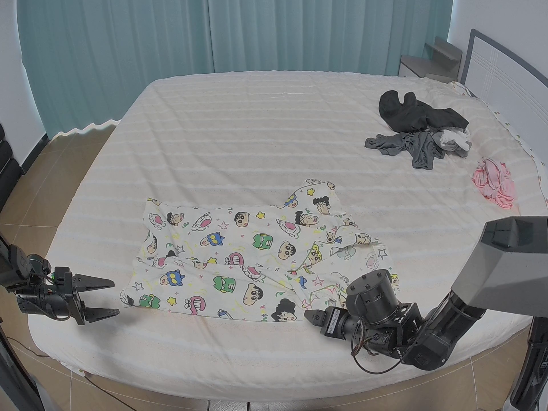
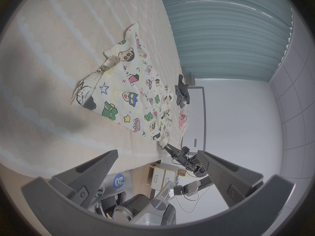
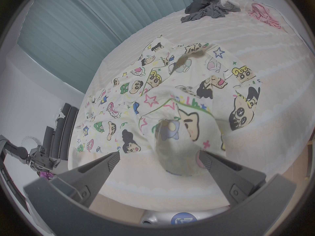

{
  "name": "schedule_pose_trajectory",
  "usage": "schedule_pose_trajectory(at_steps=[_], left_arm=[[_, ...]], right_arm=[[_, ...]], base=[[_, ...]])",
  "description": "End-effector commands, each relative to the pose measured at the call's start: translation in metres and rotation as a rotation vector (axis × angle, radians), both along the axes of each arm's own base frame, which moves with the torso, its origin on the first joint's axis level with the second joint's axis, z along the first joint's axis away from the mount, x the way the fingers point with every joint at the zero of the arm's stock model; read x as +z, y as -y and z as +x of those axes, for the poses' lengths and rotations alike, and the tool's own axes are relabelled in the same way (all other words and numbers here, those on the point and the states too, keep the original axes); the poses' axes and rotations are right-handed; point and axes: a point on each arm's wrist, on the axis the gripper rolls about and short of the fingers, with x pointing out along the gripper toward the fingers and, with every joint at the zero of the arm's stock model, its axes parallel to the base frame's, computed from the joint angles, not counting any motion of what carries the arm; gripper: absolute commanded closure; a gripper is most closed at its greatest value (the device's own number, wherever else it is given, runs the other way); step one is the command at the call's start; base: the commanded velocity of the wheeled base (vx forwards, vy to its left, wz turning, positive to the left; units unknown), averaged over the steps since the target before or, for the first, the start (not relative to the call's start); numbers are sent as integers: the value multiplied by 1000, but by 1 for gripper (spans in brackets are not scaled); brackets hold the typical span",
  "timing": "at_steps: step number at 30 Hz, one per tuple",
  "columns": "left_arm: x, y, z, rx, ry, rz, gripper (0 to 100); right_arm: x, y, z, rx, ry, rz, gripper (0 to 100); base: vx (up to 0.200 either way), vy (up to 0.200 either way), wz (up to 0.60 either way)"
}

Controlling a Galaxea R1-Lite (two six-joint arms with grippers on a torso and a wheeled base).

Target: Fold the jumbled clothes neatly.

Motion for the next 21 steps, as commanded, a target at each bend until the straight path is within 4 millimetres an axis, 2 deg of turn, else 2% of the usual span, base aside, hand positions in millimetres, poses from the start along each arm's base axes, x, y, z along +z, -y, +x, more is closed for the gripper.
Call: schedule_pose_trajectory(at_steps=[1, 9, 21], left_arm=[[0, 0, 0, 1, -2, -2, 0], [0, 0, 0, 0, 1, 0, 0], [0, 0, 0, 0, -1, -1, 0]], right_arm=[[-3, 4, 4, -31, 2, -14, 0], [-10, 9, 14, -135, 67, -51, 0], [-3, 7, 17, -177, 136, -32, 0]], base=[[0, 0, 0], [0, 0, 0], [0, 0, 0]])
